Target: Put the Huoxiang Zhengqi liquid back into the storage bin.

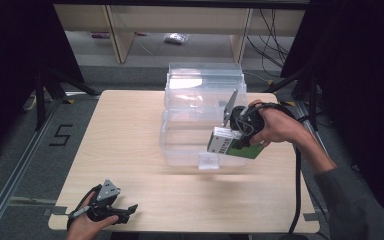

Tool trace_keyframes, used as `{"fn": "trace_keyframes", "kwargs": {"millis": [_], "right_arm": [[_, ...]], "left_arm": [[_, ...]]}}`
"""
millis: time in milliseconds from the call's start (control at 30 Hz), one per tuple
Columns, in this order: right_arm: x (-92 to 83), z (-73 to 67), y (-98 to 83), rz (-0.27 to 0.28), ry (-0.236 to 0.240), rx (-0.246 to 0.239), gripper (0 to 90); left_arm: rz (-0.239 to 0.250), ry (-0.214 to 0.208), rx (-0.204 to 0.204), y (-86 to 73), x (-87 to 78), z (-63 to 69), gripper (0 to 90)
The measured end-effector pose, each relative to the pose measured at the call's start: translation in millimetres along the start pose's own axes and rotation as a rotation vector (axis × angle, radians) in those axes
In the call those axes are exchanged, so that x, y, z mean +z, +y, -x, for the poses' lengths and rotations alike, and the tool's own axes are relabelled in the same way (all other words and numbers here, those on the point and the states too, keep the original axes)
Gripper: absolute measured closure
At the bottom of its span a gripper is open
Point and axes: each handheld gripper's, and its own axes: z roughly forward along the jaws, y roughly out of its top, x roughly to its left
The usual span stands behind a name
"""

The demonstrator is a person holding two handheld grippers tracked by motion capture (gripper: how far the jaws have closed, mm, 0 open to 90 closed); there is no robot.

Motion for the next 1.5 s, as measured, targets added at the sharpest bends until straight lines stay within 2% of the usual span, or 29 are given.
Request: {"fn": "trace_keyframes", "kwargs": {"millis": [167, 200, 367, 433, 467, 500, 600, 700, 800, 867, 967, 1000, 1133, 1167, 1233, 1300, 1333, 1367, 1400, 1467, 1500], "right_arm": [[-0.5, 8.4, 3.5, -0.006, -0.009, 0.009, 64.2], [0.0, 12.0, 5.0, -0.006, -0.011, -0.015, 64.2], [1.6, 26.8, 14.0, -0.005, -0.018, -0.042, 64.2], [2.3, 28.3, 15.1, -0.002, -0.021, -0.03, 64.2], [5.3, 34.1, 17.2, -0.002, -0.02, -0.044, 64.2], [5.3, 34.1, 17.2, -0.002, -0.02, -0.044, 64.2], [13.0, 43.3, 18.8, -0.011, -0.014, -0.03, 64.2], [18.0, 47.9, 19.3, -0.022, -0.013, -0.041, 64.2], [25.0, 53.8, 18.2, -0.032, -0.018, -0.036, 64.2], [32.3, 61.0, 14.7, -0.04, -0.017, -0.029, 64.2], [36.8, 63.7, 12.4, -0.043, -0.01, -0.017, 64.1], [41.6, 64.9, 10.9, -0.049, -0.017, -0.022, 64.1], [50.6, 64.3, 8.4, -0.093, -0.011, 0.001, 64.1], [53.6, 65.2, 7.5, -0.088, -0.003, -0.01, 64.1], [56.3, 64.6, 6.5, -0.093, -0.002, 0.0, 64.1], [61.6, 65.4, 5.1, -0.102, 0.004, -0.007, 64.1], [68.0, 68.6, 3.7, -0.074, 0.005, -0.052, 64.1], [68.0, 68.6, 3.7, -0.074, 0.005, -0.052, 64.1], [72.7, 67.6, 2.8, -0.085, 0.004, -0.036, 64.0], [76.9, 68.2, 2.5, -0.089, 0.007, -0.04, 64.0], [77.8, 66.8, 2.1, -0.112, 0.01, -0.008, 64.0]], "left_arm": [[-0.001, -0.001, -0.001, -0.1, 0.2, -0.1, 15.1], [0.0, 0.0, -0.001, -0.1, 0.2, -0.1, 15.1], [0.008, 0.001, -0.015, -0.3, 0.4, 0.7, 15.1], [0.008, 0.001, -0.016, -0.4, 0.5, 0.8, 15.1], [-0.001, 0.0, -0.003, -0.2, -0.3, 0.0, 15.1], [-0.001, 0.0, -0.003, -0.2, -0.3, 0.0, 15.1], [0.001, -0.001, 0.001, -0.2, -0.3, -0.3, 15.1], [0.009, -0.001, -0.007, -0.3, 0.4, 0.3, 15.1], [0.009, 0.0, -0.004, -0.2, 0.1, -0.1, 15.1], [0.021, 0.009, -0.017, -0.3, 1.0, 0.4, 15.1], [0.02, 0.007, -0.018, -0.4, 1.4, 0.6, 15.1], [0.0, -0.001, 0.002, -0.2, -0.1, -0.6, 15.1], [0.004, 0.001, -0.012, -0.5, 0.3, -0.1, 15.1], [0.003, 0.001, -0.009, -0.5, 0.2, -0.3, 15.1], [0.0, 0.001, -0.007, -0.5, 0.1, -0.5, 15.1], [-0.001, 0.001, -0.006, -0.5, 0.0, -0.6, 15.1], [-0.024, 0.003, 0.018, -0.3, -1.3, -2.5, 15.1], [-0.024, 0.003, 0.018, -0.3, -1.3, -2.5, 15.1], [-0.023, 0.003, 0.015, -0.4, -1.1, -2.5, 15.1], [-0.021, 0.003, 0.012, -0.5, -1.0, -2.4, 15.1], [-0.022, 0.003, 0.015, -0.4, -1.2, -2.5, 15.1]]}}
